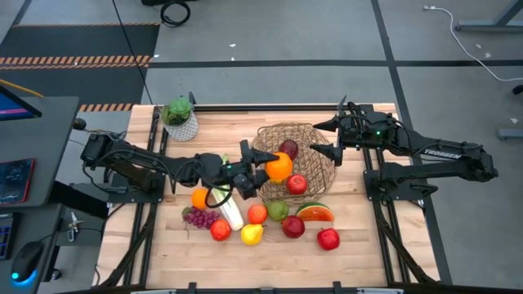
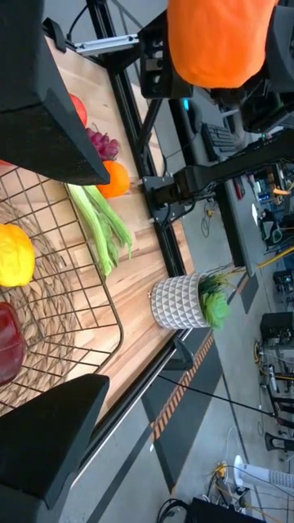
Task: Build produce basket
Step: Put the orange into the brown wire basket
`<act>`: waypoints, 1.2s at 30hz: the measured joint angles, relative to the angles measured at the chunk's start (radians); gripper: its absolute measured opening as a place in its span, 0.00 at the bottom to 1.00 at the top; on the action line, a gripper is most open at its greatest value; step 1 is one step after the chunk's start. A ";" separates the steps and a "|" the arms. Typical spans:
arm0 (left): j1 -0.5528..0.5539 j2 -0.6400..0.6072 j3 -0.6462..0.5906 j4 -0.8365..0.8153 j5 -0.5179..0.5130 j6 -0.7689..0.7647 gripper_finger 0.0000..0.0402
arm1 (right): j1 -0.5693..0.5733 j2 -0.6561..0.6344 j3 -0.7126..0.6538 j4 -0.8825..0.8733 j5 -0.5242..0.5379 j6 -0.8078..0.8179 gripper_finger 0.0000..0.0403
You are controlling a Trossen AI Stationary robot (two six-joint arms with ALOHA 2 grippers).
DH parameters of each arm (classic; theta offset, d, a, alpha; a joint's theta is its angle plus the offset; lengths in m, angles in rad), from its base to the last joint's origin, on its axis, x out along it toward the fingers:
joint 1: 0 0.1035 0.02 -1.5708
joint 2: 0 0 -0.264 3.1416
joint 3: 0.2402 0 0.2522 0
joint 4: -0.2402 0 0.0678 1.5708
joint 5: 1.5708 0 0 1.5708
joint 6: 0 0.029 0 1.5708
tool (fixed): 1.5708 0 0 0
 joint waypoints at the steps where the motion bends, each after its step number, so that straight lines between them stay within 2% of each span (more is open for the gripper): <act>1: 0.000 0.000 0.000 0.000 -0.004 0.000 0.68 | 0.000 0.000 0.000 0.000 0.000 0.000 0.99; 13: 0.000 0.000 0.000 0.000 -0.021 -0.035 0.68 | 0.000 0.000 0.000 -0.001 0.000 0.000 0.99; 21: 0.006 -0.036 -0.002 -0.004 -0.006 -0.271 0.68 | 0.000 0.000 0.000 -0.009 0.000 0.000 0.99; 24: 0.024 -0.091 -0.001 -0.033 0.057 -0.372 0.68 | 0.000 0.000 0.000 -0.015 0.000 0.000 0.99; 28: 0.067 -0.163 -0.001 -0.115 0.193 -0.568 0.68 | 0.000 0.000 0.000 -0.020 0.000 0.000 0.99; 31: 0.098 -0.183 -0.001 -0.175 0.307 -0.704 0.68 | 0.000 0.000 0.000 -0.014 0.000 0.000 0.99; 36: 0.129 -0.183 -0.001 -0.183 0.450 -0.917 0.68 | 0.000 0.000 0.000 -0.003 0.000 0.001 0.99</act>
